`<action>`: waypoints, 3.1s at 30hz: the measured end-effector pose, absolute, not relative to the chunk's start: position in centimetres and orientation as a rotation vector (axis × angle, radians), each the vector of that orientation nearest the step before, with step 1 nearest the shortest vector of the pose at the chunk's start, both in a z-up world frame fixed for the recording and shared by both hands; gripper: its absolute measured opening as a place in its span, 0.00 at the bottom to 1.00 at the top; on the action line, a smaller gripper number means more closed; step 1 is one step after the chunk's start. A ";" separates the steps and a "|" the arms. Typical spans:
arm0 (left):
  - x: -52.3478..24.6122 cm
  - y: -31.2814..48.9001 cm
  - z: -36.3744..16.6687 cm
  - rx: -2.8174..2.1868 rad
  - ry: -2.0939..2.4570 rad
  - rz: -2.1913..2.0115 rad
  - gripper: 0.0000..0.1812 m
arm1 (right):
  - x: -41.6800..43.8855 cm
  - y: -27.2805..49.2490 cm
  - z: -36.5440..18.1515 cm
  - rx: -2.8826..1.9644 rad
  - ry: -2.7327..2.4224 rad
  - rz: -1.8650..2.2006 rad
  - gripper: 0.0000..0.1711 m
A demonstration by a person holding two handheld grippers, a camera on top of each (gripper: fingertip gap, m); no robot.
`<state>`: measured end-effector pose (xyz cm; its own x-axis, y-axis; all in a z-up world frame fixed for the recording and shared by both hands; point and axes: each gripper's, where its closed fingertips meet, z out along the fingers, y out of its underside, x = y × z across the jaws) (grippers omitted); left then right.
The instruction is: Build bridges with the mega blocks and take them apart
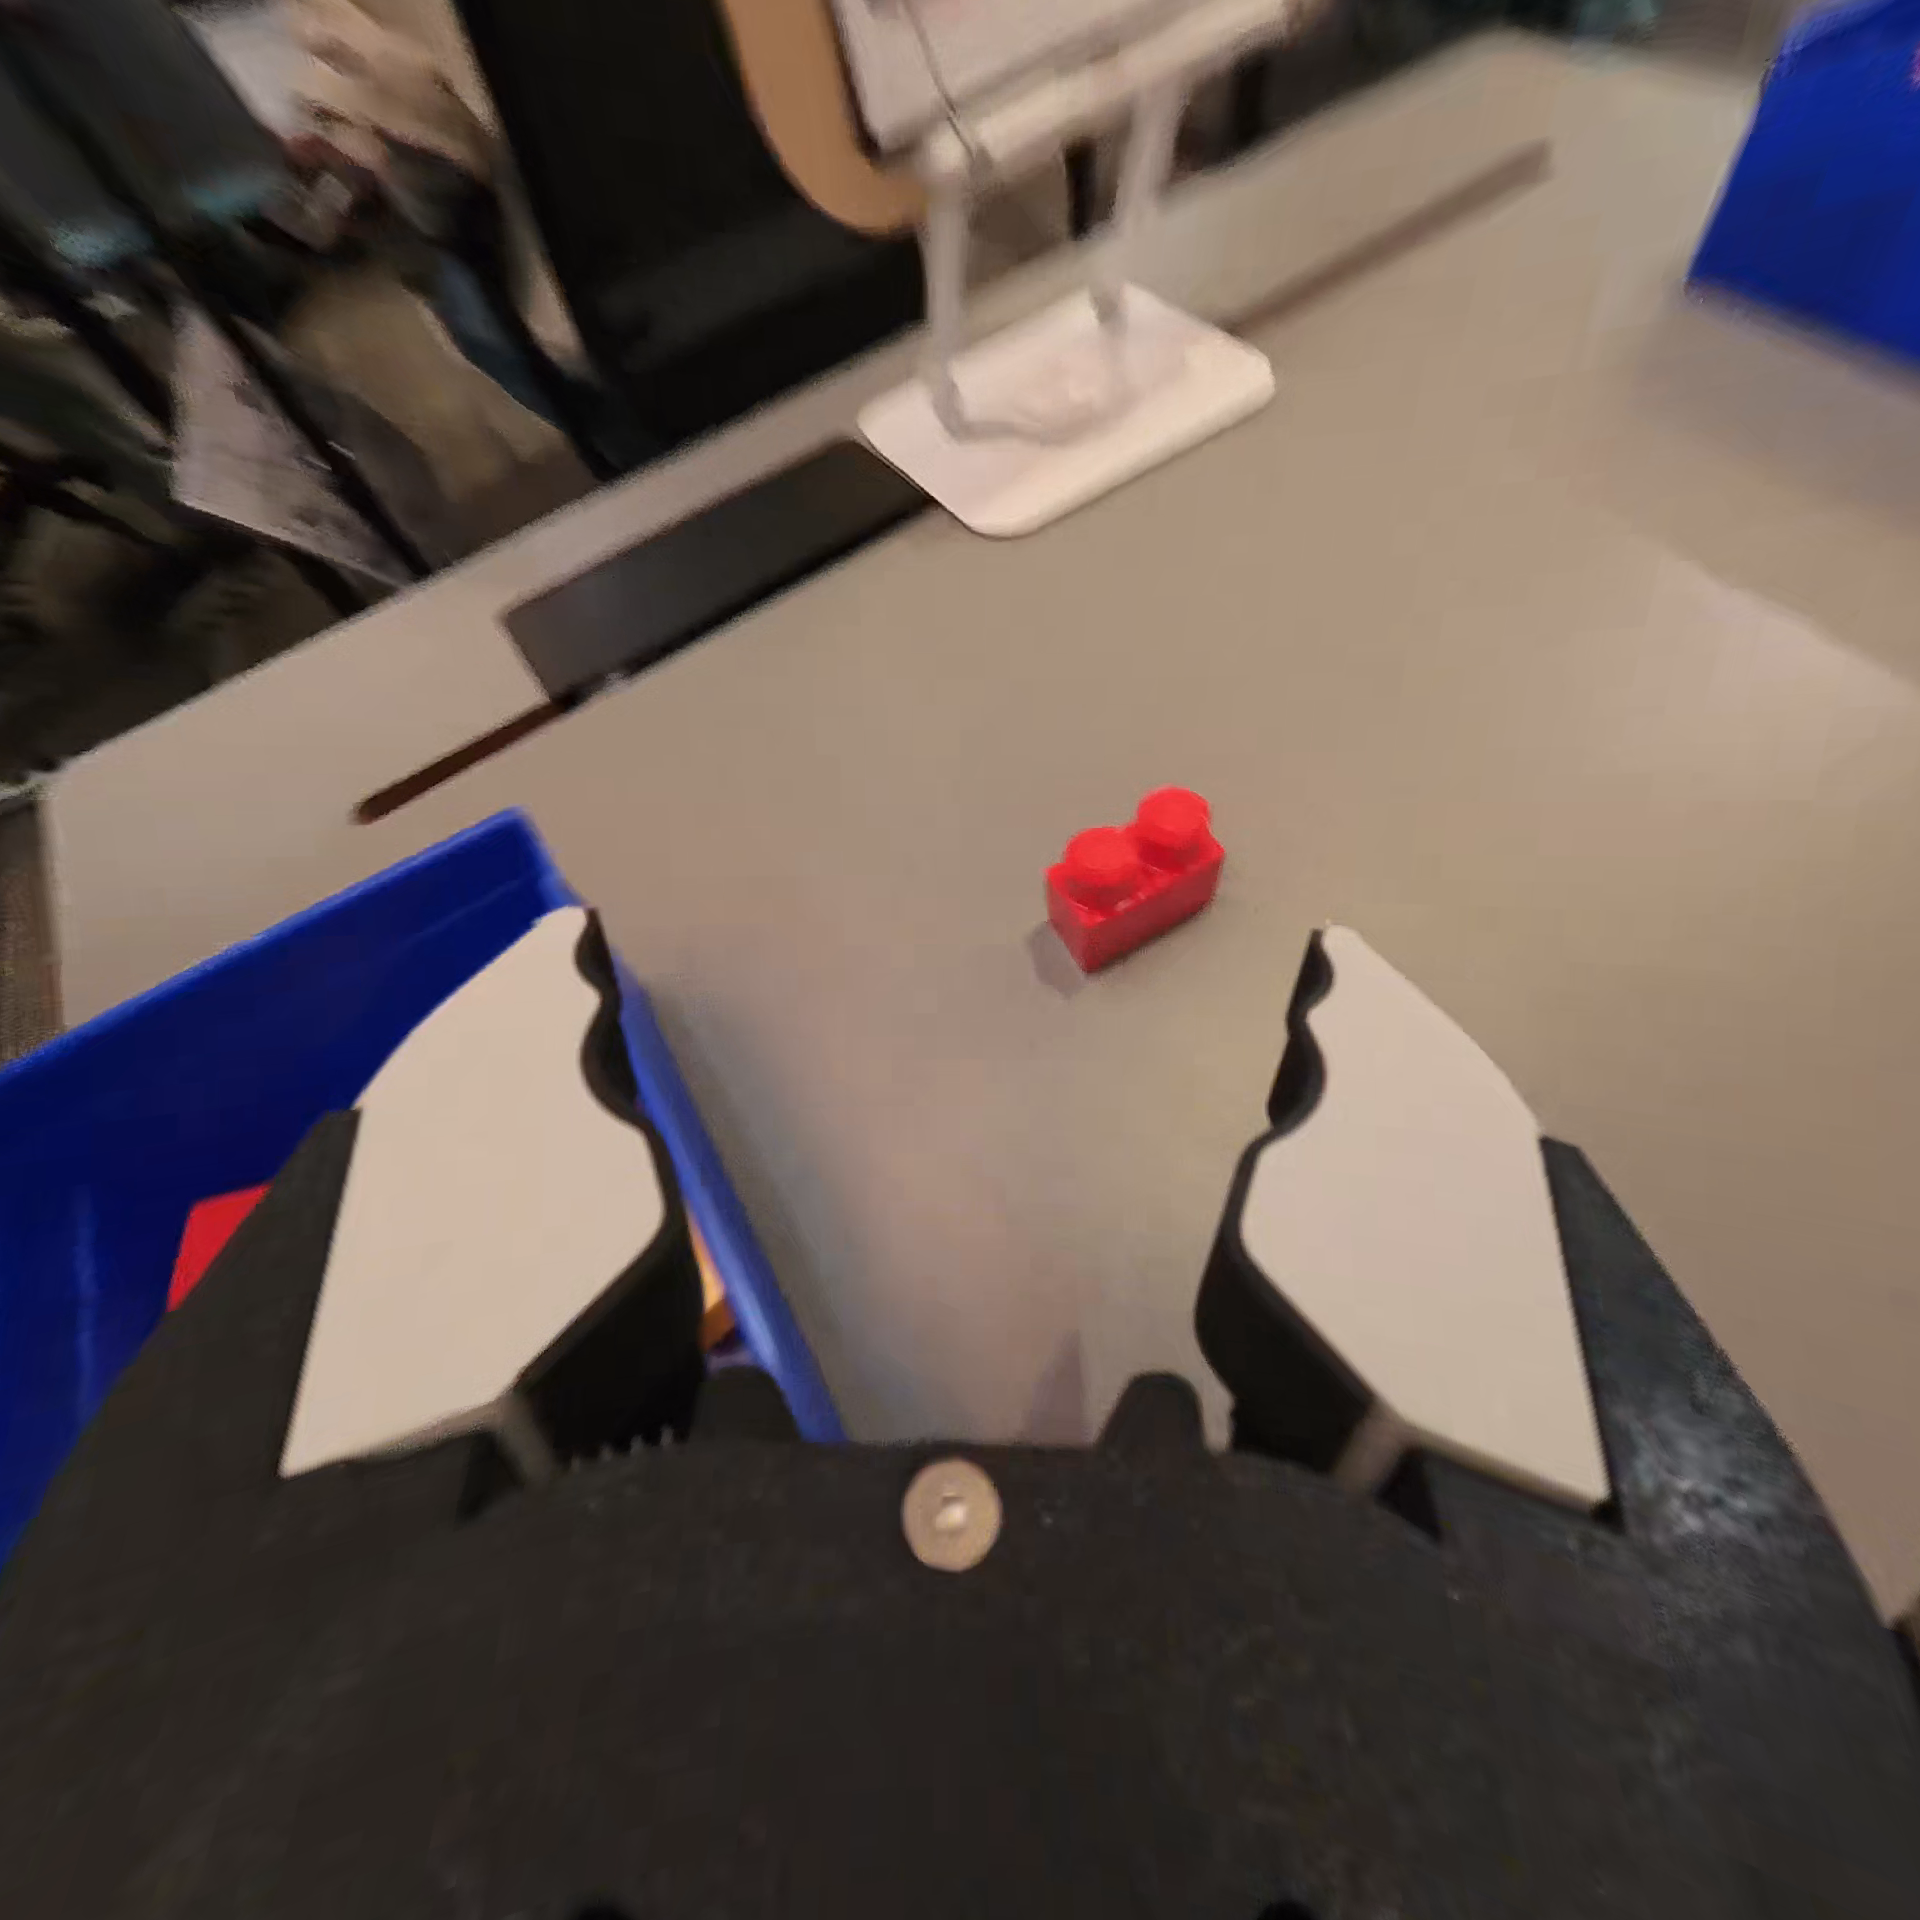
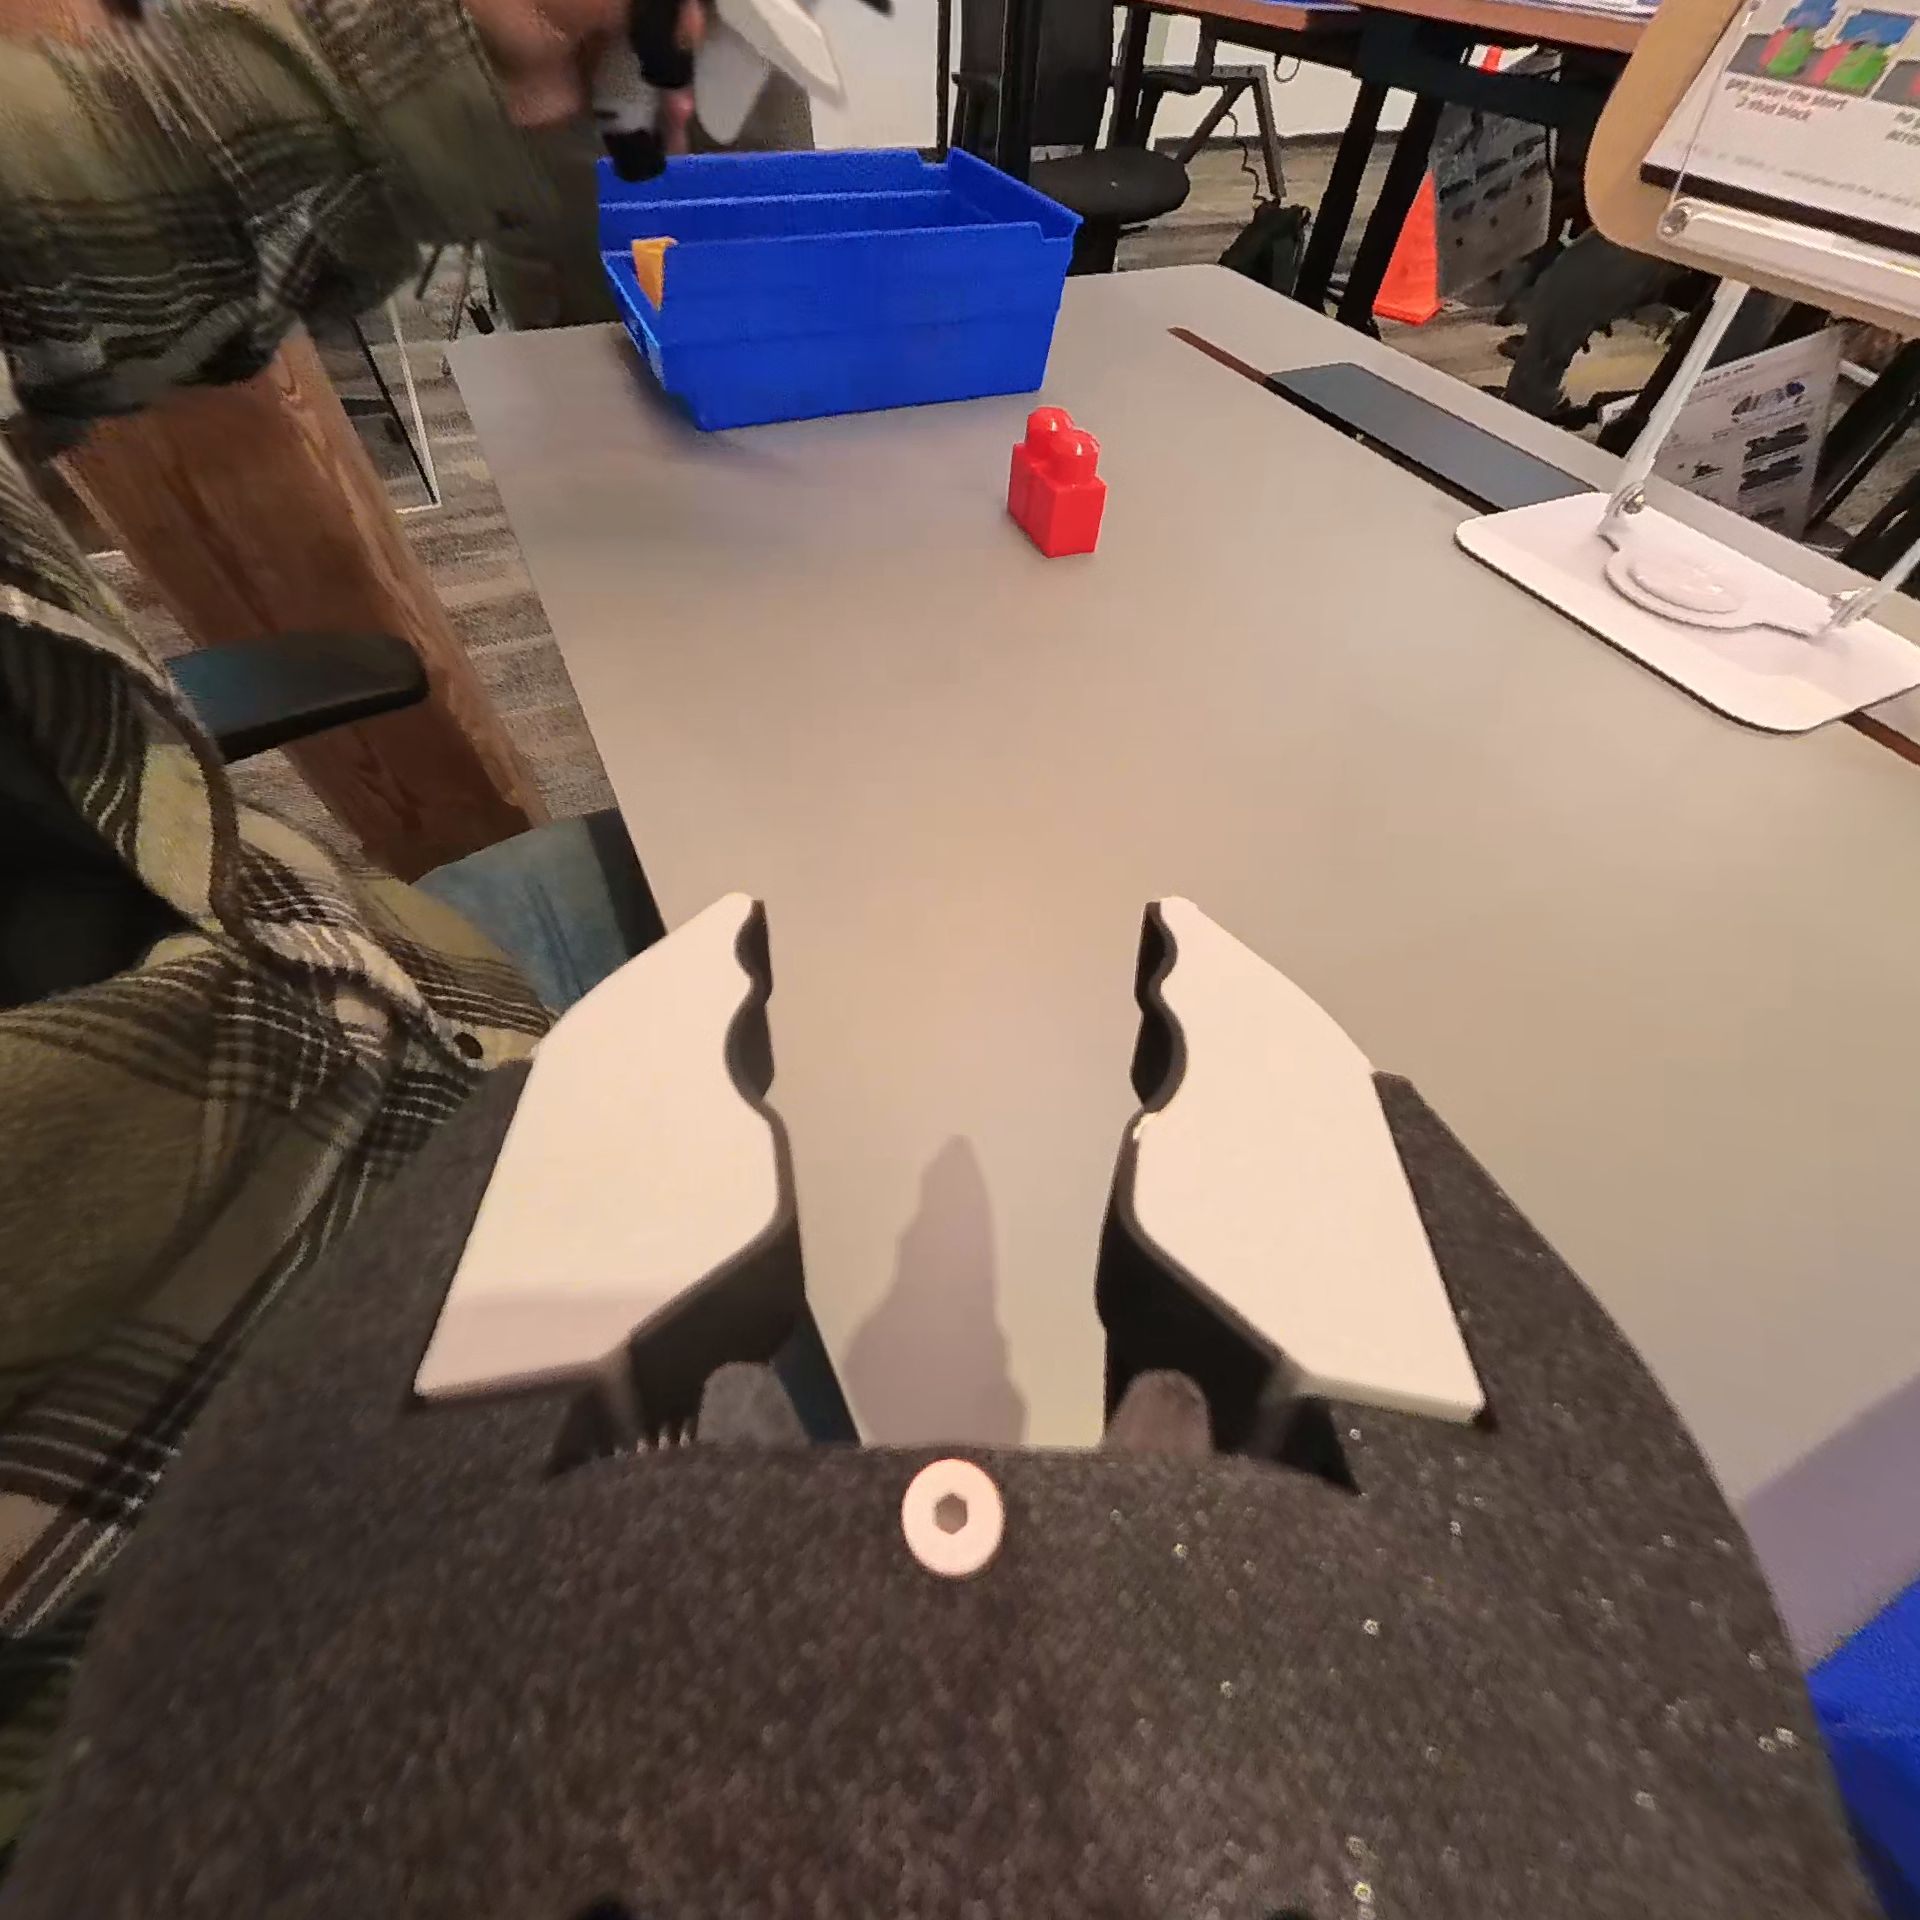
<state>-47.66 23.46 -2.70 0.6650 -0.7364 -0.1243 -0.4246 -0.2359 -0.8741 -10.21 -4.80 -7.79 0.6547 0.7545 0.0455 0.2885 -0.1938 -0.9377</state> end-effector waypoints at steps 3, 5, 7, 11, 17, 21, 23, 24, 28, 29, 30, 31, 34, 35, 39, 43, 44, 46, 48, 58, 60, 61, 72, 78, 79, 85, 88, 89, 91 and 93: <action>-54.3 23.4 -2.4 -1.915 0.776 -0.307 0.49 | -10.4 -4.7 -7.7 -1.773 -0.850 0.527 0.39; -58.5 24.0 -2.9 -2.009 0.687 -0.245 0.48 | -10.7 -4.7 -7.4 -1.765 -0.861 0.527 0.39; -61.7 24.5 -3.4 -2.085 0.627 -0.221 0.48 | -11.1 -4.5 -7.2 -1.761 -0.875 0.524 0.39; -65.0 24.8 -5.3 -2.238 0.567 -0.226 0.47 | -11.8 -4.1 -7.4 -1.765 -0.893 0.535 0.39; -65.6 25.1 -8.3 -2.349 0.698 -0.080 0.41 | -12.5 -3.5 -7.6 -1.776 -0.914 0.546 0.39; -65.4 25.0 -10.6 -2.466 0.817 -0.016 0.39 | -12.5 -3.3 -7.7 -1.791 -0.914 0.544 0.39; -65.6 25.2 -10.9 -2.497 0.817 -0.015 0.39 | -12.4 -3.3 -7.8 -1.795 -0.911 0.543 0.39; -65.6 25.3 -10.9 -2.502 0.802 -0.025 0.39 | -12.4 -3.3 -7.9 -1.799 -0.909 0.543 0.39; -66.2 25.8 -10.8 -2.516 0.765 -0.042 0.36 | -12.4 -3.1 -8.1 -1.809 -0.908 0.545 0.38; -66.5 26.0 -10.8 -2.519 0.759 -0.018 0.35 | -12.5 -3.0 -8.1 -1.809 -0.911 0.545 0.38; -66.8 26.4 -10.6 -2.516 0.746 -0.001 0.35 | -12.6 -3.0 -8.1 -1.808 -0.913 0.547 0.38; -67.0 26.8 -10.4 -2.508 0.726 0.005 0.35 | -12.7 -2.9 -8.1 -1.808 -0.914 0.548 0.38; -66.9 28.1 -10.2 -2.486 0.703 -0.005 0.31 | -13.0 -2.8 -8.1 -1.809 -0.923 0.549 0.38; -67.1 28.4 -10.4 -2.496 0.708 0.011 0.31 | -13.1 -2.8 -8.1 -1.810 -0.924 0.549 0.38; -68.2 29.6 -12.1 -2.564 0.765 0.168 0.32 | -13.1 -2.8 -8.3 -1.821 -0.922 0.546 0.39; -68.4 30.8 -13.3 -2.594 0.812 0.260 0.35 | -12.8 -2.7 -8.3 -1.830 -0.910 0.543 0.39; -68.5 31.1 -13.7 -2.606 0.820 0.274 0.35 | -12.7 -2.7 -8.3 -1.830 -0.908 0.542 0.39; -68.5 31.4 -14.5 -2.638 0.830 0.290 0.35 | -12.7 -2.6 -8.3 -1.832 -0.910 0.542 0.39; -68.7 31.8 -14.9 -2.662 0.832 0.315 0.34 | -12.7 -2.6 -8.4 -1.834 -0.911 0.543 0.39; -69.4 32.0 -17.2 -2.823 0.855 0.327 0.20 | -12.5 -2.4 -8.7 -1.838 -0.903 0.554 0.39; -69.4 32.1 -17.2 -2.822 0.852 0.345 0.19 | -12.5 -2.4 -8.7 -1.837 -0.901 0.556 0.39; -69.4 32.0 -17.1 -2.822 0.853 0.352 0.19 | -12.4 -2.4 -8.8 -1.837 -0.899 0.556 0.39; -64.6 29.3 -12.4 -2.734 0.710 -0.264 0.19 | -12.2 -2.8 -8.7 -1.819 -0.894 0.564 0.38; -60.0 24.3 -12.0 -2.830 0.606 -1.096 0.19 | -12.9 -2.6 -8.8 -1.802 -0.912 0.578 0.38; -59.9 23.7 -12.3 -2.857 0.582 -1.160 0.19 | -13.0 -2.6 -8.7 -1.799 -0.914 0.580 0.38; -61.1 24.1 -14.6 -2.898 0.557 -1.116 0.19 | -13.0 -2.5 -8.4 -1.801 -0.921 0.572 0.38; -61.4 25.1 -14.7 -2.882 0.538 -1.052 0.19 | -13.1 -2.5 -8.1 -1.799 -0.929 0.563 0.38; -61.6 25.3 -14.7 -2.879 0.550 -1.013 0.19 | -13.1 -2.6 -8.1 -1.801 -0.932 0.561 0.38; -62.1 25.8 -14.7 -2.876 0.566 -0.934 0.20 | -13.1 -2.6 -8.1 -1.806 -0.932 0.558 0.38; -62.4 25.9 -14.8 -2.879 0.565 -0.906 0.21 | -13.1 -2.5 -8.2 -1.810 -0.931 0.560 0.38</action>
<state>-62.44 25.94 -14.82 0.7586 -0.3654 0.5395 -0.3234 -0.9299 -0.1751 -13.14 -2.54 -8.16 0.5989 0.8001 0.0334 0.3448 -0.2201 -0.9125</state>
